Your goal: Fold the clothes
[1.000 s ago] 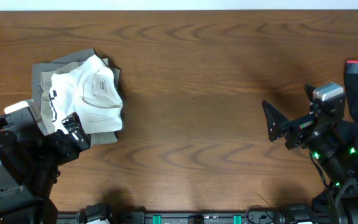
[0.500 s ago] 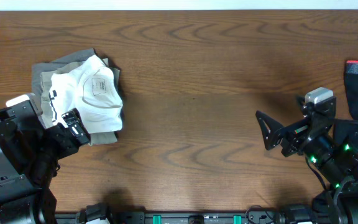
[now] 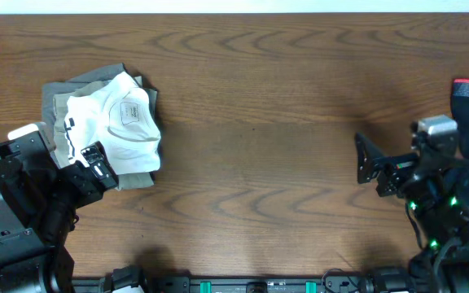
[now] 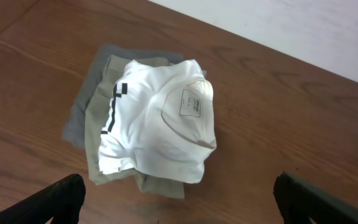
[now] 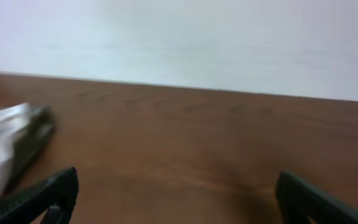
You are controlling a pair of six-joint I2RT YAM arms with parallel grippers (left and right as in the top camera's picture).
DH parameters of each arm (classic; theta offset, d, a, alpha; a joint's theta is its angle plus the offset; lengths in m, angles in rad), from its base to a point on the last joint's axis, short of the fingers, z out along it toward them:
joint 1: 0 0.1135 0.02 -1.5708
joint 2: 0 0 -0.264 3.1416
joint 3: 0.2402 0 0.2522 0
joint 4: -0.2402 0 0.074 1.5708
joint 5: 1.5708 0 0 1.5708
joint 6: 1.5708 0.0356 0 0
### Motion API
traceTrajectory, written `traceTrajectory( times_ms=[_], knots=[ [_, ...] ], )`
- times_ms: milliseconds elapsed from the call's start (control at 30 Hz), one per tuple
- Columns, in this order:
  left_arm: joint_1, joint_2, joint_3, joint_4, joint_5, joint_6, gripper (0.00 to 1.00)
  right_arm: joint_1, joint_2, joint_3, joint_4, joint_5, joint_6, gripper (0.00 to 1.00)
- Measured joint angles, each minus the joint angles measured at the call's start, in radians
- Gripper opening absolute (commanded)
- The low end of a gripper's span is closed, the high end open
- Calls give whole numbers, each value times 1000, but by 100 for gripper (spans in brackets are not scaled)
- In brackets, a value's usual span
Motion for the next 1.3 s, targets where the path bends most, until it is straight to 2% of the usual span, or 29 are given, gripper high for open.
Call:
traceTrajectory(
  times_ms=[133,267,500,767,1300],
  knots=[
    [0,0,0,0,0,0,98,0,-154,-195,114,111,-1,99],
    [0,0,-1,0,0,0,98,0,-332,-380,148,159,-2,99],
    [0,0,-1,0,0,0,98,0,-558,-587,303,223,-4,99],
    [0,0,-1,0,0,0,98,0,-578,-829,555,249,-5,99],
    [0,0,-1,0,0,0,98,0,-578,-871,510,248,-5,99]
  ],
)
